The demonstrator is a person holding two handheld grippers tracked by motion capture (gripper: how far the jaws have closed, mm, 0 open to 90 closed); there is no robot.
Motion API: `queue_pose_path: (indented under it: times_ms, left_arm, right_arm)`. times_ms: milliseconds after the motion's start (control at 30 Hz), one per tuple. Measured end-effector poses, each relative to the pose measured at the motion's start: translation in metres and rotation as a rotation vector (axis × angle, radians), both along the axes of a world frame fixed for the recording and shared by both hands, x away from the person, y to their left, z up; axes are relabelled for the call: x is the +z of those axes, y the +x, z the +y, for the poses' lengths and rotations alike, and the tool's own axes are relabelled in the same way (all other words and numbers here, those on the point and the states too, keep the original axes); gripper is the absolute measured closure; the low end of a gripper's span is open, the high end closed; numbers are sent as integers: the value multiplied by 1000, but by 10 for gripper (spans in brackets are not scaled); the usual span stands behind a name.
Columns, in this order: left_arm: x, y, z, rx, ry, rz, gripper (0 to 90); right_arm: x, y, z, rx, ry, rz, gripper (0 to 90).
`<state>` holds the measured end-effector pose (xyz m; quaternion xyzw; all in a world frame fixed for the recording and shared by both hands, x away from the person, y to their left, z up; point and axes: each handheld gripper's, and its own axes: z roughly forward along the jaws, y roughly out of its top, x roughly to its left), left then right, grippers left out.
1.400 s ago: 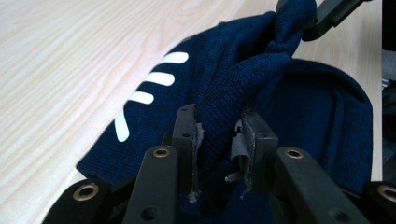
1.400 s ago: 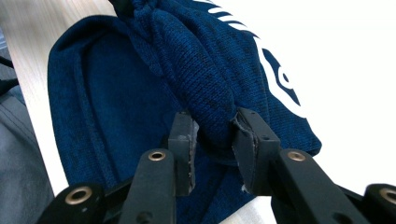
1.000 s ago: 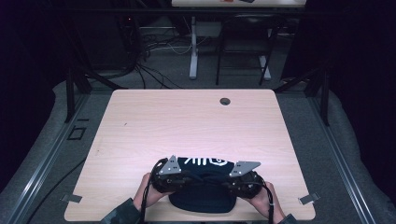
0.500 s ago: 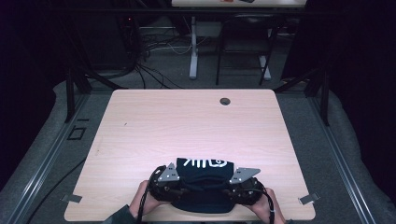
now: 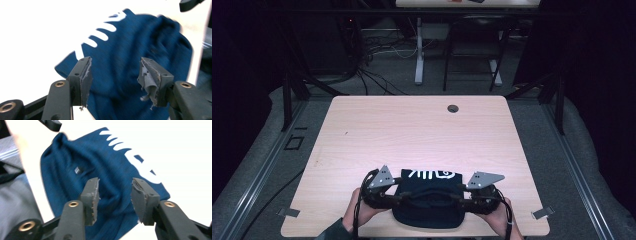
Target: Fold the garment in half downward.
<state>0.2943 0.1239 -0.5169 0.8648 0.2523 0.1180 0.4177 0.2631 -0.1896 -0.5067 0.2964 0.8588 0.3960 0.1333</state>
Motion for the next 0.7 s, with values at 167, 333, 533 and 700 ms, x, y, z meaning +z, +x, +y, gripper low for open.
queue_pose_path:
  times_ms: [167, 333, 533, 700]
  left_arm:
    - [-8, 15, -19, 3, 57, -7, 434]
    - [-26, 12, -26, -25, 106, 25, 421]
    - [-38, 4, -22, -23, 135, 35, 380]
    - [-45, 0, -19, -29, 142, 41, 353]
  right_arm:
    - [-8, 22, 11, -49, -34, 0, 633]
    - [-26, 22, 17, -11, -61, 57, 643]
    - [-36, 17, 16, -16, -72, 97, 541]
    - [-44, 14, 16, -5, -73, 137, 423]
